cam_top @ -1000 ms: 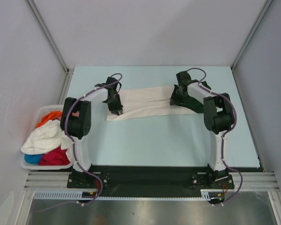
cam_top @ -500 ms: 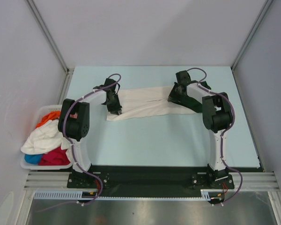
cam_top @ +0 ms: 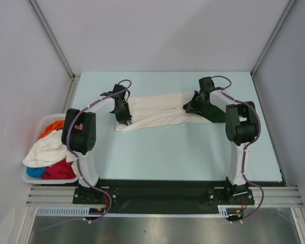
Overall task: Fold and stack the t-shirts
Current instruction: Fold the tshirt
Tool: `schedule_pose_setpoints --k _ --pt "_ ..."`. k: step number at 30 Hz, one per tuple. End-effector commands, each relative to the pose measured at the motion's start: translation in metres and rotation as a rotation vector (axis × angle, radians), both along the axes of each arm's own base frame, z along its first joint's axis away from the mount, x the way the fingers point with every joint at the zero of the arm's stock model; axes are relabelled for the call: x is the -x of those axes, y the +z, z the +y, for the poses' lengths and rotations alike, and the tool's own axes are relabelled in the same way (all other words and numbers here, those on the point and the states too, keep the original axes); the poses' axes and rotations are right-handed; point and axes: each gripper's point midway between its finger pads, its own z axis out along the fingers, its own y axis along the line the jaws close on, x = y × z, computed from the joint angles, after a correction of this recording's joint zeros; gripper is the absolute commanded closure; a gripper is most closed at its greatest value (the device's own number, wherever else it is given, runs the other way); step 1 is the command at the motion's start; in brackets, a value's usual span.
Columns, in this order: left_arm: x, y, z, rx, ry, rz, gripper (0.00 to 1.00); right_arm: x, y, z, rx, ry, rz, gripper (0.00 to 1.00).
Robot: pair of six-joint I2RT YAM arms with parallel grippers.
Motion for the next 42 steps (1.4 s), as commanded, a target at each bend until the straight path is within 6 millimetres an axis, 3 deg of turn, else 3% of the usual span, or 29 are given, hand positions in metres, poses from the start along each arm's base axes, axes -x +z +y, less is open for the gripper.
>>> schedule_pose_setpoints --k 1,2,5,7,8,10,13,14,18,19,23,26,28,32,34,38,42 --pt "-0.012 0.054 -0.007 0.016 -0.058 -0.124 0.69 0.038 0.063 -0.007 -0.063 0.083 -0.005 0.81" --pt "-0.015 0.061 -0.013 0.029 -0.071 -0.142 0.68 0.040 0.070 -0.015 -0.078 0.076 -0.013 0.69" --pt "-0.019 0.071 -0.029 0.077 -0.104 -0.156 0.67 0.047 0.080 -0.031 -0.115 0.079 -0.043 0.53" --pt "-0.021 0.069 -0.042 0.109 -0.128 -0.144 0.67 0.045 0.085 -0.028 -0.193 0.121 -0.071 0.50" --pt "-0.026 0.074 -0.052 0.132 -0.147 -0.157 0.67 0.046 0.078 -0.030 -0.232 0.123 -0.053 0.50" --pt "-0.027 0.067 -0.068 0.194 -0.173 -0.125 0.67 0.042 0.079 -0.019 -0.323 0.165 -0.080 0.52" --pt "-0.029 0.056 -0.082 0.218 -0.187 -0.105 0.68 0.038 0.063 -0.010 -0.397 0.186 -0.068 0.63" --pt "-0.028 0.051 -0.084 0.215 -0.191 -0.094 0.69 0.038 0.054 -0.010 -0.404 0.179 -0.051 0.74" --pt "-0.017 0.014 -0.068 0.134 -0.178 -0.034 0.71 0.053 0.018 -0.022 -0.412 0.149 -0.005 0.88" --pt "-0.013 0.008 -0.063 0.113 -0.185 -0.023 0.71 0.066 0.004 -0.028 -0.406 0.136 0.026 0.90" --pt "0.004 -0.025 -0.036 0.005 -0.195 0.014 0.72 0.073 -0.036 -0.078 -0.347 0.013 0.064 0.94" --pt "0.007 -0.030 -0.022 -0.039 -0.197 0.023 0.74 0.074 -0.033 -0.093 -0.347 -0.001 0.072 0.96" --pt "0.005 -0.011 -0.019 -0.044 -0.200 -0.022 0.73 0.080 -0.018 -0.094 -0.328 -0.002 0.081 0.96" --pt "-0.001 0.033 -0.016 -0.058 -0.193 -0.105 0.69 0.088 0.044 -0.087 -0.355 0.007 0.021 0.92" --pt "-0.003 0.050 -0.018 -0.041 -0.194 -0.132 0.65 0.086 0.057 -0.079 -0.374 0.030 0.002 0.91" --pt "-0.015 0.073 -0.043 0.080 -0.202 -0.158 0.62 0.070 0.060 -0.046 -0.421 0.109 -0.008 0.88" --pt "-0.022 0.056 -0.052 0.130 -0.168 -0.101 0.63 0.055 0.046 0.008 -0.506 0.180 0.030 0.84"
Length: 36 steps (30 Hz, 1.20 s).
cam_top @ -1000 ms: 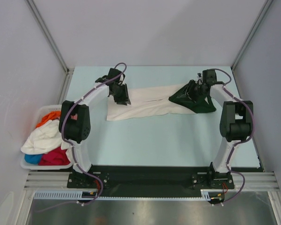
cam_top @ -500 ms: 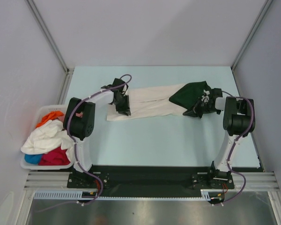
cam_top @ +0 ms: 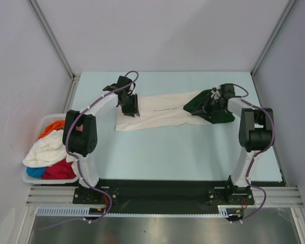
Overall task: Fold and stack the t-shirts
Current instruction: Fold the tshirt
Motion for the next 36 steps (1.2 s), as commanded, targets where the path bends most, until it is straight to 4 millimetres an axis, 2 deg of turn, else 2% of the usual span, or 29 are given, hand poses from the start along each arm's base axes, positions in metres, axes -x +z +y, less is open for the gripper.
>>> schedule_pose_setpoints --k 1,3,5,7,9,11,12,13,15,16,17,19,22,23,24,25,26,27,29,32,34,35,36 --pt "-0.008 -0.002 -0.006 0.068 0.026 0.030 0.63 -0.007 -0.010 0.043 -0.078 0.075 0.032 0.84" --pt "-0.013 -0.019 0.003 0.058 0.052 0.044 0.63 -0.004 -0.030 0.046 -0.071 0.080 0.066 0.84" --pt "-0.015 -0.040 0.022 0.028 0.092 0.076 0.64 -0.003 -0.044 0.038 -0.078 0.062 0.084 0.84" --pt "-0.015 -0.051 0.039 0.010 0.124 0.094 0.64 0.002 -0.061 0.020 -0.057 0.039 0.109 0.84" --pt "-0.019 -0.054 0.051 -0.012 0.141 0.088 0.64 0.007 -0.069 0.011 -0.036 0.036 0.133 0.84" --pt "-0.025 -0.046 0.058 -0.015 0.152 0.068 0.64 0.006 -0.065 0.009 -0.020 0.055 0.120 0.84" --pt "-0.028 -0.037 0.060 -0.017 0.154 0.042 0.64 0.001 -0.060 -0.001 -0.025 0.039 0.111 0.84" --pt "-0.033 -0.027 0.059 -0.011 0.153 0.017 0.64 -0.001 -0.054 0.000 -0.029 0.048 0.099 0.83" --pt "-0.034 -0.015 0.058 0.000 0.158 0.005 0.64 -0.006 -0.031 0.004 -0.046 0.060 0.072 0.82" --pt "-0.033 -0.004 0.054 0.024 0.155 -0.012 0.64 -0.009 -0.020 0.006 -0.055 0.066 0.048 0.78" --pt "-0.033 0.001 0.053 0.038 0.168 -0.015 0.64 -0.014 -0.002 0.010 -0.065 0.077 0.012 0.77" --pt "-0.030 0.008 0.049 0.065 0.169 -0.020 0.63 -0.020 0.011 0.010 -0.062 0.073 -0.010 0.74" --pt "-0.032 0.002 0.044 0.095 0.181 -0.005 0.62 -0.035 0.016 0.010 -0.072 0.043 -0.029 0.70" --pt "-0.032 0.000 0.041 0.117 0.183 0.007 0.62 -0.039 0.013 0.011 -0.081 0.037 -0.021 0.68" --pt "-0.033 -0.004 0.041 0.128 0.189 0.016 0.62 -0.040 0.009 0.025 -0.098 0.050 -0.001 0.68" --pt "-0.037 -0.008 0.041 0.143 0.195 0.016 0.62 -0.048 0.009 0.028 -0.107 0.052 -0.031 0.66" --pt "-0.037 -0.017 0.042 0.146 0.206 0.037 0.62 -0.051 0.006 0.030 -0.106 0.047 -0.030 0.65" --pt "-0.039 -0.022 0.046 0.137 0.217 0.042 0.62 -0.053 -0.008 0.031 -0.102 0.040 -0.006 0.65" --pt "-0.042 -0.040 0.061 0.098 0.246 0.061 0.62 -0.062 -0.017 0.032 -0.113 0.025 -0.006 0.63" --pt "-0.045 -0.052 0.080 0.047 0.262 0.073 0.62 -0.069 -0.043 0.028 -0.104 0.014 0.020 0.60" --pt "-0.044 -0.050 0.093 0.020 0.280 0.072 0.62 -0.070 -0.054 0.023 -0.085 0.015 0.036 0.57" --pt "-0.044 -0.048 0.097 0.006 0.277 0.062 0.62 -0.072 -0.051 0.022 -0.086 0.017 0.029 0.55" --pt "-0.045 -0.036 0.099 -0.001 0.275 0.035 0.62 -0.072 -0.049 0.020 -0.083 0.015 0.025 0.54"
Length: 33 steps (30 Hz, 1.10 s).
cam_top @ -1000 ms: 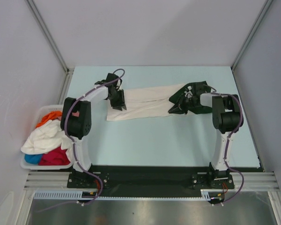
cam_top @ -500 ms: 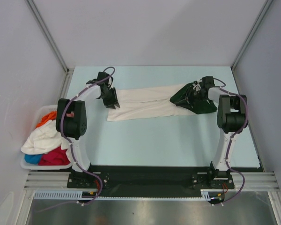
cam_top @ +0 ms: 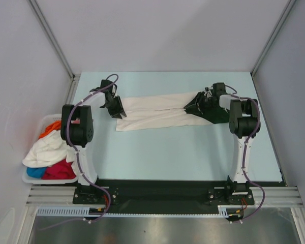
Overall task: Fold and stack the t-shirts
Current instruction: Fold the tshirt
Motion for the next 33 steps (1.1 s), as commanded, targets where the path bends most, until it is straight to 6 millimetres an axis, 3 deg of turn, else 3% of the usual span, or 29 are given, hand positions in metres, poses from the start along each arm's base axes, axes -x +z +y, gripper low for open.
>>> schedule_pose_setpoints --k 1,4,5,7,8,12,16,19,24,27,29,33 --pt "-0.008 0.021 0.023 -0.091 0.008 -0.068 0.62 -0.015 0.011 -0.015 0.064 -0.027 -0.056 0.53" --pt "0.000 0.045 0.021 -0.076 0.007 -0.108 0.62 -0.007 0.031 -0.016 0.060 -0.024 -0.067 0.51" --pt "0.002 0.052 0.020 -0.065 0.011 -0.119 0.62 -0.005 0.049 -0.018 0.065 -0.022 -0.098 0.50" --pt "0.009 0.067 0.016 -0.048 0.010 -0.146 0.61 0.002 0.057 -0.036 0.080 -0.047 -0.085 0.49" --pt "0.010 0.071 0.014 -0.044 0.007 -0.154 0.60 0.005 0.076 -0.040 0.088 -0.056 -0.127 0.49" --pt "0.022 0.076 0.009 -0.017 0.008 -0.155 0.60 0.026 0.079 -0.075 0.110 -0.133 -0.119 0.48" --pt "0.034 0.059 0.008 -0.011 0.008 -0.116 0.60 0.048 0.041 -0.104 0.123 -0.200 -0.054 0.49" --pt "0.038 0.050 0.010 -0.020 0.008 -0.101 0.60 0.054 0.010 -0.121 0.162 -0.238 -0.021 0.50" --pt "0.040 0.060 0.011 -0.022 0.002 -0.123 0.60 0.064 -0.029 -0.153 0.236 -0.306 0.063 0.52" --pt "0.044 0.066 0.013 -0.032 0.002 -0.129 0.60 0.068 -0.015 -0.168 0.257 -0.354 0.074 0.51" --pt "0.051 0.072 0.012 -0.023 0.005 -0.140 0.59 0.068 0.007 -0.175 0.279 -0.398 0.056 0.48" --pt "0.062 0.077 0.010 -0.002 0.012 -0.145 0.54 0.079 0.029 -0.193 0.341 -0.528 0.087 0.32"
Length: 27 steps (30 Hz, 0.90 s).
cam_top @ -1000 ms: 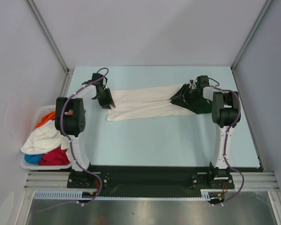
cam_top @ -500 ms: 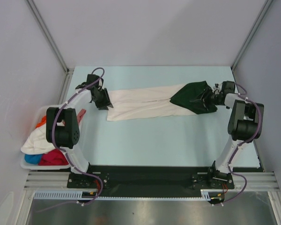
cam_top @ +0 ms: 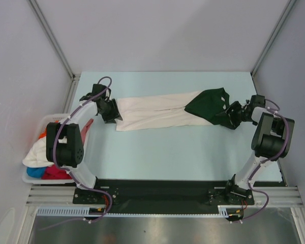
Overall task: Fold and stack the t-shirts
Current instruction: Fold the tshirt
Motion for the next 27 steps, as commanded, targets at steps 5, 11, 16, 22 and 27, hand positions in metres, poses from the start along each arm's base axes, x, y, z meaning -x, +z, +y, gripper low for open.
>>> schedule_pose_setpoints --k 5,11,16,22,27 --pt "0.014 0.030 -0.010 0.064 -0.001 -0.068 0.51 0.026 0.006 -0.041 0.154 -0.254 0.079 0.26" --pt "0.019 0.036 -0.019 0.092 -0.013 -0.075 0.51 0.006 -0.010 -0.050 0.132 -0.370 0.029 0.28" --pt "0.025 0.042 -0.023 0.090 -0.026 -0.082 0.51 -0.011 -0.019 -0.065 0.165 -0.440 0.011 0.38" --pt "0.031 0.045 -0.020 0.076 -0.031 -0.080 0.51 -0.029 -0.033 -0.081 0.205 -0.466 0.024 0.65" --pt "0.026 0.058 -0.020 0.057 -0.059 -0.126 0.49 -0.062 -0.037 -0.110 0.292 -0.475 0.001 1.00"
